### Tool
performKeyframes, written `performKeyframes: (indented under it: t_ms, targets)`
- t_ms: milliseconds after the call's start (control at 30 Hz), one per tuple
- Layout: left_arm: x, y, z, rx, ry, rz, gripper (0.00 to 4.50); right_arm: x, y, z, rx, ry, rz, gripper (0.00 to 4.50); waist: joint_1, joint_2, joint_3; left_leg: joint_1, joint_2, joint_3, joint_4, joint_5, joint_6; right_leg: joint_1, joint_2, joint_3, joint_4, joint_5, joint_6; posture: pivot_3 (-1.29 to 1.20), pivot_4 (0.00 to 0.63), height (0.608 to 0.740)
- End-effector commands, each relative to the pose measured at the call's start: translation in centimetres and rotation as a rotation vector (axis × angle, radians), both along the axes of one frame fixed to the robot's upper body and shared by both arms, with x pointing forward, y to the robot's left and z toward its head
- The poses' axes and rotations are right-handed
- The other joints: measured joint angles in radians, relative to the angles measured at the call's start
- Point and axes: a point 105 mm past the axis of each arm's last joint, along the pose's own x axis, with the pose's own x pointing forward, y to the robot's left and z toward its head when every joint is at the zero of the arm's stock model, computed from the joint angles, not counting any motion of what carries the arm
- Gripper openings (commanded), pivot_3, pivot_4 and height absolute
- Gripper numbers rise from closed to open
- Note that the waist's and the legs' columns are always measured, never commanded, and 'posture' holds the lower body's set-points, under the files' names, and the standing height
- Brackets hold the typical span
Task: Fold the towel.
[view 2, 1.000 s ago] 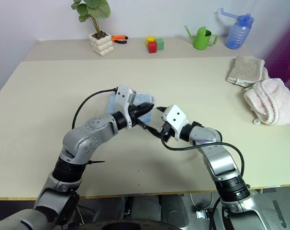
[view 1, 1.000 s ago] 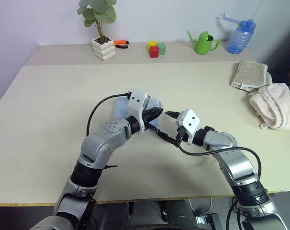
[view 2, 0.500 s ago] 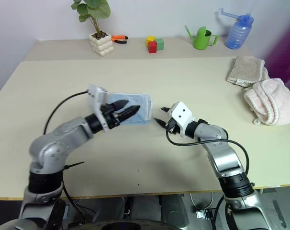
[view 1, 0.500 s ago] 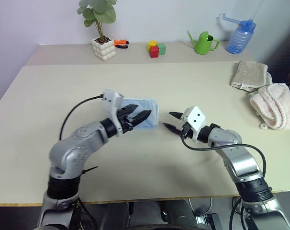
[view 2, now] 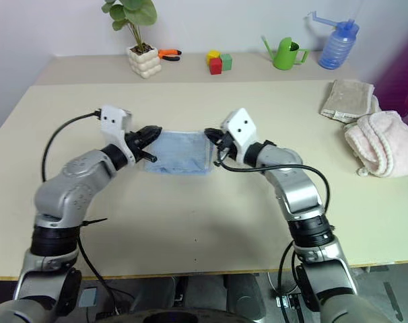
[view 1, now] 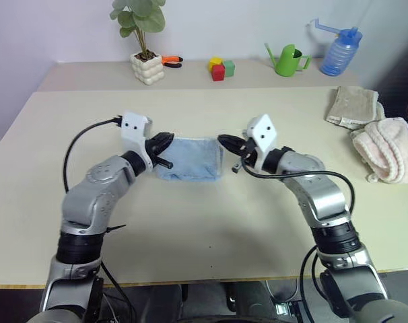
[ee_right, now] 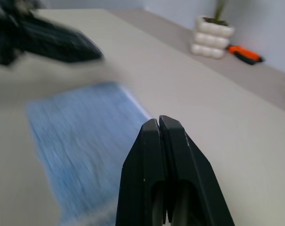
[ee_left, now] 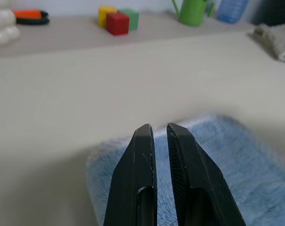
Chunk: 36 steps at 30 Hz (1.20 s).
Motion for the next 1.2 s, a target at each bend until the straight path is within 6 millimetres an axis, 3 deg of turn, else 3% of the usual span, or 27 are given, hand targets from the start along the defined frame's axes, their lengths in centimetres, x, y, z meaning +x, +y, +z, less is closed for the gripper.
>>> performKeyframes:
  t_ms: [33,233,333,433,567,733,767,800,833,1033,1200]
  targets:
    - [0.4,-0.3,-3.2,0.040,0.058,0.022,0.47,0.5,1.5,-3.5,-0.087,0.071,-0.016,0.00,-0.001,0.000,0.000,0.000,0.000,0.000,0.000,0.000,0.000,0.000,0.000,0.000,0.000,0.000,0.000,0.00,0.150,0.727]
    - [0.0,0.0,-5.1,-0.050,0.074,0.054,0.47,0.5,0.9,-8.4,-0.180,0.145,-0.068,0.00,-0.001,0.001,-0.001,-0.003,0.000,0.000,0.000,0.000,0.000,-0.004,-0.001,0.000,0.000,0.000,0.000,0.00,0.150,0.727]
    - [-0.4,0.3,-5.2,-0.090,0.067,0.066,0.47,0.3,0.4,-8.3,-0.146,0.144,-0.082,0.00,-0.001,0.001,-0.001,0.000,0.000,0.000,0.000,0.000,0.000,0.000,-0.001,0.000,0.000,0.000,0.000,0.00,0.150,0.727]
    - [-0.9,1.0,-4.1,-0.140,0.017,0.085,0.47,-0.1,0.1,-6.3,-0.067,0.117,-0.070,0.00,0.000,0.001,-0.001,0.000,0.000,0.000,0.000,0.000,0.000,0.000,-0.001,0.000,0.000,0.000,0.000,0.00,0.150,0.727]
    - [-2.0,2.5,-2.1,-0.142,-0.078,0.096,0.42,-1.2,-0.6,-3.6,0.048,0.162,-0.036,1.23,-0.001,0.001,-0.001,-0.001,0.000,0.000,0.000,0.000,0.001,-0.001,-0.001,0.000,0.000,0.000,0.000,0.00,0.150,0.727]
    - [-4.1,3.4,-1.6,-0.052,-0.116,0.002,0.42,-1.1,-1.9,-2.8,0.155,0.313,-0.108,3.78,-0.003,0.001,-0.001,-0.001,0.001,0.000,-0.001,0.000,0.001,-0.001,-0.001,0.000,0.000,0.000,0.000,0.00,0.150,0.727]
    - [-4.5,3.4,-1.5,-0.045,-0.116,-0.026,0.68,-0.9,-2.2,-2.9,0.179,0.352,-0.138,4.33,-0.004,0.001,-0.001,-0.001,0.001,0.000,-0.001,-0.001,0.001,-0.001,-0.001,0.000,0.000,0.000,0.000,0.00,0.150,0.727]
    - [-5.0,3.4,-1.4,-0.034,-0.118,-0.059,0.98,-0.6,-2.3,-3.0,0.207,0.396,-0.170,4.50,-0.004,0.001,-0.001,-0.001,0.001,0.000,-0.001,-0.001,0.001,-0.001,-0.001,0.000,0.000,0.000,0.000,0.00,0.150,0.727]
    - [-5.5,3.3,-1.4,-0.012,-0.119,-0.097,1.25,-0.4,-2.3,-3.2,0.239,0.444,-0.186,4.50,-0.004,0.001,-0.001,-0.001,0.001,0.000,-0.001,-0.001,0.001,-0.001,-0.001,0.000,0.000,0.000,0.000,0.00,0.150,0.727]
    - [-6.5,3.8,-1.1,0.106,-0.159,-0.139,4.16,0.6,-0.8,-3.9,0.359,0.622,-0.198,4.50,-0.002,0.002,0.000,-0.001,0.001,0.000,-0.001,-0.001,0.001,-0.002,-0.001,0.000,0.000,0.001,-0.001,0.00,0.150,0.727]
    - [-7.5,3.4,-1.6,0.149,-0.155,-0.184,4.16,1.1,0.4,-5.5,0.313,0.679,-0.209,4.50,-0.005,0.003,0.000,-0.002,0.001,0.000,-0.002,-0.001,0.002,-0.002,-0.001,0.000,-0.002,0.001,-0.001,0.00,0.150,0.727]
